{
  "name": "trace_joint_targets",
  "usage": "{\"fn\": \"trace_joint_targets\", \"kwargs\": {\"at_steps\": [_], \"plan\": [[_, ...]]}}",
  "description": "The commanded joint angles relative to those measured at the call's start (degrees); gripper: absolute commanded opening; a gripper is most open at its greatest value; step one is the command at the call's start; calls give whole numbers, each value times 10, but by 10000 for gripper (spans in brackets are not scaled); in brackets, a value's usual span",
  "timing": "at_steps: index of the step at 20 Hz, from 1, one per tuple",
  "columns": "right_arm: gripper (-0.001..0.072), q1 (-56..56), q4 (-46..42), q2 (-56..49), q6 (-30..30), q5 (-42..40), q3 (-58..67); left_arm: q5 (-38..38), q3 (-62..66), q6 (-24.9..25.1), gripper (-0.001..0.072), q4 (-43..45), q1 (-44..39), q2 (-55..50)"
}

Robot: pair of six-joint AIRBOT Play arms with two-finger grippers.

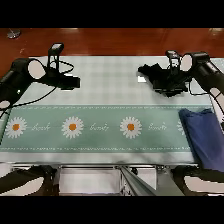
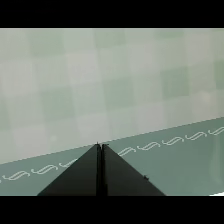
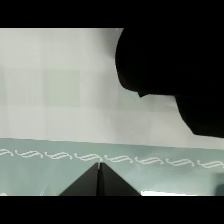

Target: Fold the shirts.

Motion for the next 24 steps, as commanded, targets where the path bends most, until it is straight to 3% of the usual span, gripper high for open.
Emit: {"fn": "trace_joint_targets", "kwargs": {"at_steps": [1, 24], "plan": [[32, 1, 0, 0, 0, 0, 0, 0, 0, 0, 27, 0, 1, 0], [33, 1, -2, 0, -1, -20, 0, 0, 0, 0, 27, 0, 1, -1]]}}
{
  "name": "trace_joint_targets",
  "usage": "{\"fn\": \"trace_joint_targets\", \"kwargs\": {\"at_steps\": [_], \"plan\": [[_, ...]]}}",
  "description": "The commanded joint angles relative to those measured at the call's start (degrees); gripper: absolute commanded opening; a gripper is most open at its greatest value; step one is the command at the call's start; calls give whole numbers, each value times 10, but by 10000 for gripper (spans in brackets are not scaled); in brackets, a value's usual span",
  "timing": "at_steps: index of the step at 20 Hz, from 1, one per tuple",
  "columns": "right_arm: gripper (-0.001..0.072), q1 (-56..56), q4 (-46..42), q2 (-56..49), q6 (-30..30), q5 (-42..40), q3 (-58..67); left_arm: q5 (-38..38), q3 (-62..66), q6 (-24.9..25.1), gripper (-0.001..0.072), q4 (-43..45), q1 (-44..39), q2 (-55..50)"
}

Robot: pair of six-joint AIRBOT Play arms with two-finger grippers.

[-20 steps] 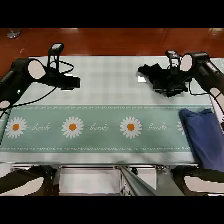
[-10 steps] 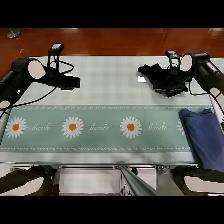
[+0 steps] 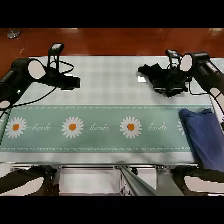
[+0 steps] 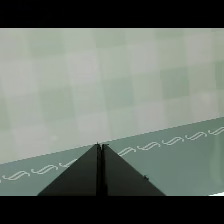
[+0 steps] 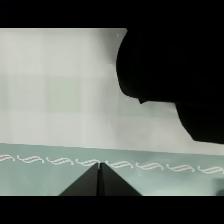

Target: Fold the shirts.

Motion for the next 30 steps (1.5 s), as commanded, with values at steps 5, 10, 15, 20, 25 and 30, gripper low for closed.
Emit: {"fn": "trace_joint_targets", "kwargs": {"at_steps": [5, 10, 15, 20, 25, 30], "plan": [[630, 0, -70, 0, 30, -85, 0, 23, 0, 0, 144, 0, 1, -2], [629, -24, -178, -7, 153, -207, 0, 58, 0, 3, 705, 43, 10, -9], [629, -99, -137, -73, 165, -214, 0, -13, 0, 2, 704, 58, 66, -7], [478, -142, 50, -148, 35, -149, 1, -105, -45, 23, 704, 57, 98, 2], [33, -142, 68, -111, -47, -46, 96, -107, -107, 56, 704, -7, 97, 66], [32, -142, 156, 41, -94, -64, 250, -123, -157, 78, 704, -41, 97, 279]]}}
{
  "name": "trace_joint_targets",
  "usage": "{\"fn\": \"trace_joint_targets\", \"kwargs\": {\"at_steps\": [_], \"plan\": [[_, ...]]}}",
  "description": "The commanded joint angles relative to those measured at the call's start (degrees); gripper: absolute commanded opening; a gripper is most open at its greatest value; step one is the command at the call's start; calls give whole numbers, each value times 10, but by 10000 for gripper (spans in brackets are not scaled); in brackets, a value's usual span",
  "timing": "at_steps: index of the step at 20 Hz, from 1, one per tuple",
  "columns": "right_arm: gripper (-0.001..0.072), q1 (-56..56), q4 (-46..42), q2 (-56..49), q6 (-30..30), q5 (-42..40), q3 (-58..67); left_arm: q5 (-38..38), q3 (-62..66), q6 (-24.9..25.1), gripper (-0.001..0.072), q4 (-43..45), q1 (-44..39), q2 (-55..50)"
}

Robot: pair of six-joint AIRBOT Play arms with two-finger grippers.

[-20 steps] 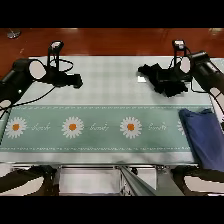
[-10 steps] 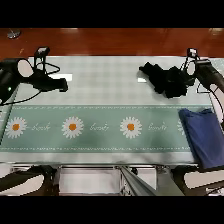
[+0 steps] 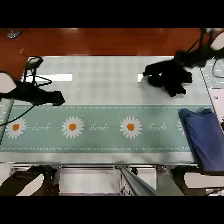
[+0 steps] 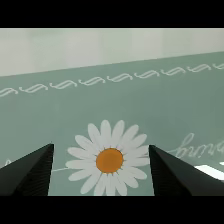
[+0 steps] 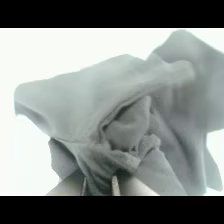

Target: Fold the shirts.

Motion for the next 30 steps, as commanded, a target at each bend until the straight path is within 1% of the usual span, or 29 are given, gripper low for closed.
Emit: {"fn": "trace_joint_targets", "kwargs": {"at_steps": [1, 4, 7, 8, 11, 12, 13, 14, 15, 17, 19, 20, 21, 23, 24, 26, 27, 30], "plan": [[32, -1, 71, 99, -40, -9, 92, -1, -58, 15, 704, -23, 1, 147], [32, 15, 81, 163, -59, -2, 149, 2, -105, 14, 704, -26, 1, 213], [32, 65, 80, 202, -82, 32, 181, 5, -113, 13, 704, -62, 0, 213], [32, 90, 77, 216, -92, 54, 181, 11, -113, 13, 704, -78, 0, 209], [32, 176, 49, 226, -98, 182, 171, 28, -114, 12, 704, -94, 0, 201], [32, 208, 54, 226, -94, 205, 147, 35, -116, 12, 704, -94, 0, 200], [32, 245, 56, 226, -94, 206, 113, 41, -118, 12, 704, -94, 0, 199], [32, 280, 54, 226, -89, 190, 73, 49, -120, 12, 704, -94, 0, 197], [32, 315, 53, 225, -76, 154, 18, 57, -122, 12, 704, -94, 0, 194], [32, 372, 55, 214, -34, 54, -102, 64, -127, 12, 704, -95, 0, 184], [33, 407, 67, 175, 22, -52, -191, 64, -132, 12, 705, -101, 0, 170], [33, 418, 87, 142, 35, -89, -213, 65, -134, 12, 705, -101, 0, 163], [33, 425, 113, 102, 41, -107, -218, 66, -136, 12, 705, -101, 0, 155], [33, 437, 191, 33, 25, -134, -218, 65, -144, 13, 705, -101, 0, 143], [61, 440, 240, 8, 5, -146, -218, 65, -149, 12, 705, -103, -1, 138], [641, 432, 353, -18, -68, -153, -218, 63, -158, 12, 705, -103, -12, 129], [620, 413, 387, -17, -111, -132, -215, 63, -160, 12, 705, -103, -21, 122], [618, 298, 384, 15, -129, 7, -202, 59, -165, 14, 705, -99, -60, 101]]}}
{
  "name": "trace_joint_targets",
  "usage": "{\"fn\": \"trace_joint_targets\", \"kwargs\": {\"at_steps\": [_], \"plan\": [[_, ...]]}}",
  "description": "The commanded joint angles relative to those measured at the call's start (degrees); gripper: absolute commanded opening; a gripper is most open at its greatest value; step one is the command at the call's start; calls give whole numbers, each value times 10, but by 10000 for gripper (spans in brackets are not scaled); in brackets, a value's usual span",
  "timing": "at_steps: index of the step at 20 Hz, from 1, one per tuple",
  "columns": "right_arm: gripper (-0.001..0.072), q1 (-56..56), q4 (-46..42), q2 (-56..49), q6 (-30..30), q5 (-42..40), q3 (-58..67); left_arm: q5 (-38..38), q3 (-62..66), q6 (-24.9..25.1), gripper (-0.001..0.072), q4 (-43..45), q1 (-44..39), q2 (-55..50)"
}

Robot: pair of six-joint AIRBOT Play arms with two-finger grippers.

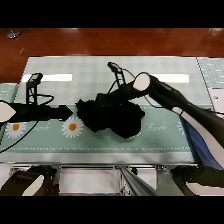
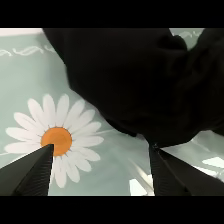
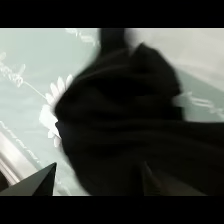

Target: Fold the shirts.

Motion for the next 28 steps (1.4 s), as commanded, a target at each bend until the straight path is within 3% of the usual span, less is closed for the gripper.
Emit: {"fn": "trace_joint_targets", "kwargs": {"at_steps": [1, 3, 6, 11, 15, 20, 21, 22, 23, 28], "plan": [[617, -120, 27, 28, -50, 140, 3, 3, -16, 2, 706, 9, -38, -26], [617, -203, -75, 86, -40, 206, -19, 13, -41, 2, 705, 9, -39, -51], [617, -306, -169, 194, -18, 200, -143, 31, -76, 8, 705, -3, -26, -93], [617, -382, -98, 329, -14, 121, -396, 134, -135, 117, 705, -195, -42, -137], [617, -333, -40, 351, -13, 58, -472, 228, -127, 138, 704, -271, -72, -177], [617, -229, -34, 335, 42, -13, -475, 219, -81, 149, 696, -283, -120, -244], [617, -215, -34, 323, 48, -16, -475, 211, -70, 158, 507, -282, -124, -250], [617, -203, -33, 309, 54, -18, -475, 204, -62, 158, 142, -282, -123, -251], [617, -194, -27, 295, 55, -22, -475, 202, -52, 164, 25, -281, -122, -250], [617, -155, 57, 222, 28, -63, -458, 138, -4, 188, 27, -274, -103, -249]]}}
